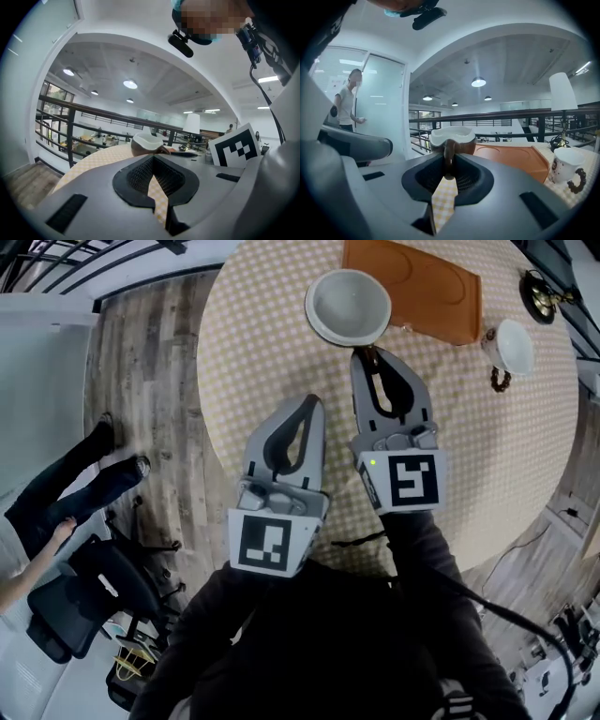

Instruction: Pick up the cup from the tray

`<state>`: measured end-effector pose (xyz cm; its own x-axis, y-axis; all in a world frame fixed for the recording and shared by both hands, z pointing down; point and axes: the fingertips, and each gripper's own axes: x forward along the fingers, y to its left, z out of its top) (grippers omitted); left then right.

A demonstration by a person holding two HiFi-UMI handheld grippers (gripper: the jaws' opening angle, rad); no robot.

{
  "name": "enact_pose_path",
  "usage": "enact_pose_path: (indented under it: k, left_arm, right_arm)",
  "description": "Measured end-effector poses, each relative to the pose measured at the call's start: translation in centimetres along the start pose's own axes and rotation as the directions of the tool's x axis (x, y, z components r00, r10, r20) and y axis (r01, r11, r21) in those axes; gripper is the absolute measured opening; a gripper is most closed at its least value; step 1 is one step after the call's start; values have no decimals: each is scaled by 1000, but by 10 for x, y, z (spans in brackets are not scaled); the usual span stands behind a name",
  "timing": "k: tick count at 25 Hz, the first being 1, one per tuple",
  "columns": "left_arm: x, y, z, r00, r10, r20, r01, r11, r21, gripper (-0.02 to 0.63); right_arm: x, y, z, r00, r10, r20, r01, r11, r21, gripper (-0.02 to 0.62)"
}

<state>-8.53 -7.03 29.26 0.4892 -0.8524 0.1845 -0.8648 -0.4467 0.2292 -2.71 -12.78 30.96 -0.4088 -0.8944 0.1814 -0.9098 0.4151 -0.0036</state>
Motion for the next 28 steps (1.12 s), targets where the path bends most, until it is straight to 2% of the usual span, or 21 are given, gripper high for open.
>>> enact_pose_path:
  k: [2, 5, 6, 10, 16, 28]
  left_arm:
    - [-13, 2, -1, 1000, 13, 3, -13, 1000, -7, 6]
    - [-12, -1, -8, 1000, 24, -15, -24, 1000, -4, 6]
    - [-11, 0, -10, 999, 29, -20, -29, 1000, -2, 6]
    - [-15, 4, -14, 998, 51, -26, -51, 999, -7, 6]
    - [-12, 11, -14, 997, 77, -30, -77, 997, -9, 6]
    - [-12, 13, -13, 997, 68, -29, -68, 998, -3, 5]
  right_arm:
    - [-3, 15, -11, 999, 28, -28, -28, 1000, -9, 44]
    - [-4, 14, -44, 987, 47, -155, -48, 999, -3, 44]
    - [-2, 13, -51, 984, 52, -169, -53, 999, -2, 44]
    - [7, 17, -64, 987, 76, -142, -79, 997, -19, 44]
    - [12, 15, -88, 970, 91, -226, -97, 995, -15, 44]
    - [14, 19, -106, 949, 98, -301, -111, 994, -24, 44]
